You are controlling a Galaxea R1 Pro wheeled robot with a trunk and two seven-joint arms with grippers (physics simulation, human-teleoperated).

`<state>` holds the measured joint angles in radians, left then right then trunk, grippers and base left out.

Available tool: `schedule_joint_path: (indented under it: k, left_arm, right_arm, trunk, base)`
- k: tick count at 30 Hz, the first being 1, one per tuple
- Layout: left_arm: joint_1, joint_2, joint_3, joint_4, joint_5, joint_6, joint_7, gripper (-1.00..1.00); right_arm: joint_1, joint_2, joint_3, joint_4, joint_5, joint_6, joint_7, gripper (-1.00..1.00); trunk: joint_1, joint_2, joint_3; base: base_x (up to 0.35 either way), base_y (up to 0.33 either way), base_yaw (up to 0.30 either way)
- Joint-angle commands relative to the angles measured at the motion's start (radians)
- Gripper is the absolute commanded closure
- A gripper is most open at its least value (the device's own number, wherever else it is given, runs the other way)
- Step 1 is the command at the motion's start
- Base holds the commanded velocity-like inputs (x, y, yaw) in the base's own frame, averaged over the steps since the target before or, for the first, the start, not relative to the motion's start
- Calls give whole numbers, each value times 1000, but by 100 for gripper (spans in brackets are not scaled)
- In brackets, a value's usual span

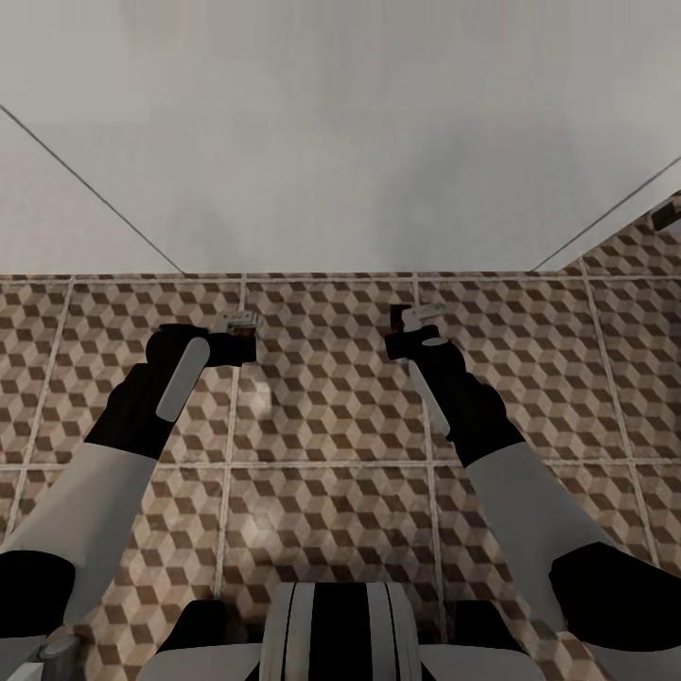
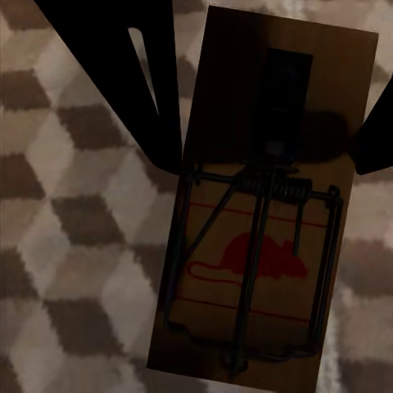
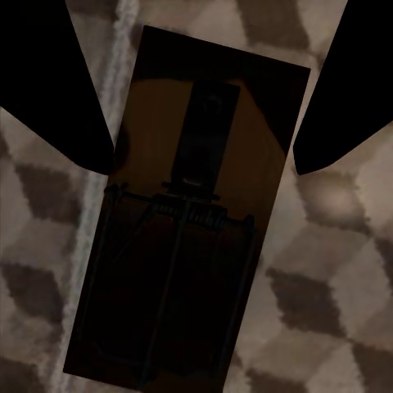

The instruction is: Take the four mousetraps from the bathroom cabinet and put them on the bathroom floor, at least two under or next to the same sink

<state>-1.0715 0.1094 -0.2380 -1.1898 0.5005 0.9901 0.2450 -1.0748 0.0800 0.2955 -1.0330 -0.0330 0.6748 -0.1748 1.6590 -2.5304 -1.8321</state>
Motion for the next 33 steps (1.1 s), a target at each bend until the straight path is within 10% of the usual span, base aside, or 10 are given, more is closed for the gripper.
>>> schedule_joint_path:
  k: [1,33]
  left_arm:
    - [-1,1,-3,-1,7,3,10,100]
    - [3,-16,-31,1,7,2,10,100]
  right_arm:
    - [-1,0,2,-1,-4,5,-6,100]
    - [-61,6,-7,173,-1,13,-8,100]
  trunk:
    - [0,0,-1]
    - [0,0,-1]
  base:
    - [16,0,0]
    - [1,0,0]
